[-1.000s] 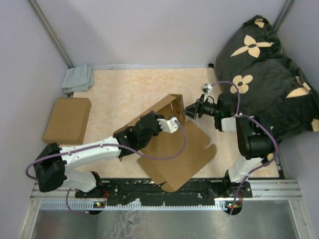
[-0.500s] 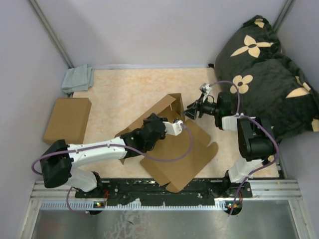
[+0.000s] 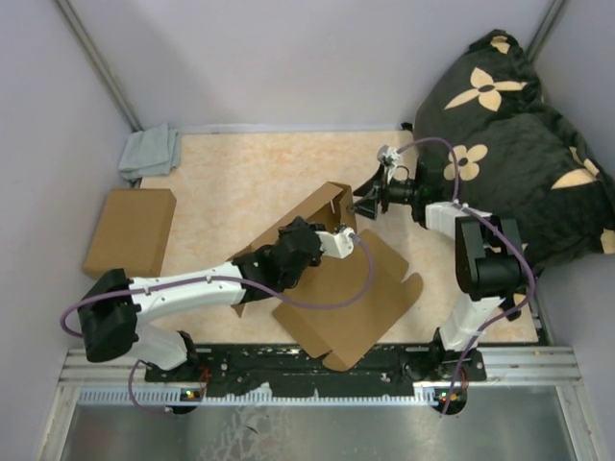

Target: Fold the paper box

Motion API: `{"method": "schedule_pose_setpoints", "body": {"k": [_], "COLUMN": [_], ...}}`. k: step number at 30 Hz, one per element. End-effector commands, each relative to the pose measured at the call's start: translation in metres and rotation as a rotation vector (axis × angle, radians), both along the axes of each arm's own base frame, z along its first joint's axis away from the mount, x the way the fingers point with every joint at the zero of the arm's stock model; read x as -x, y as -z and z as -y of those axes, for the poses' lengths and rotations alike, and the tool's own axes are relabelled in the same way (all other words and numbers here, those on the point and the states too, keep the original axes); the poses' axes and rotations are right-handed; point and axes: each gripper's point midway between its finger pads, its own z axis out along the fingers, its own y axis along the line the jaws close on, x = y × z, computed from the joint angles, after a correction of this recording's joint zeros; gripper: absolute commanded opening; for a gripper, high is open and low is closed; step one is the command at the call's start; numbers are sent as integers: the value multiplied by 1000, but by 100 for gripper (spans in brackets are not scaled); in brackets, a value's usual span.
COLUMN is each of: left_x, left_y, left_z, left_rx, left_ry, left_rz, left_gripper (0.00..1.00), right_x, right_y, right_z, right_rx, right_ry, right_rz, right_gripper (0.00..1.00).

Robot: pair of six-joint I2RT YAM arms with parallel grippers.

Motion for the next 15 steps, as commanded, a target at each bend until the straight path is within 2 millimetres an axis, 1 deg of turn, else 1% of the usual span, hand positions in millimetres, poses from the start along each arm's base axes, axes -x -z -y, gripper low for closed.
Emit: {"method": "schedule_pose_setpoints", "body": {"k": [1,5,8,9,12,15], "left_x": [3,2,3,2,2,3], "left_y": [-5,-5,-4,-3,-1,-1], "left_z": [13,13,14,14,12,14], "left_rx": [35,39,34,31,19,26], "left_ry": [32,31,33,28,20,22], "left_rz": [-16,-21,-22,-22,-24,-26], "left_gripper": [0,0,0,0,0,0], "right_x": [23,24,16,13,6,7], "right_y": [-3,9,19,22,18,11], "right_z": [-14,-24,-30,-28,-21,-18], "right_rx": [-20,26,97,119,137,141], "right_ry": [-116,-92,-23,10,102,131], "right_rz": [48,32,26,27,50,65], "right_gripper": [68,66,63,63,64,66]}}
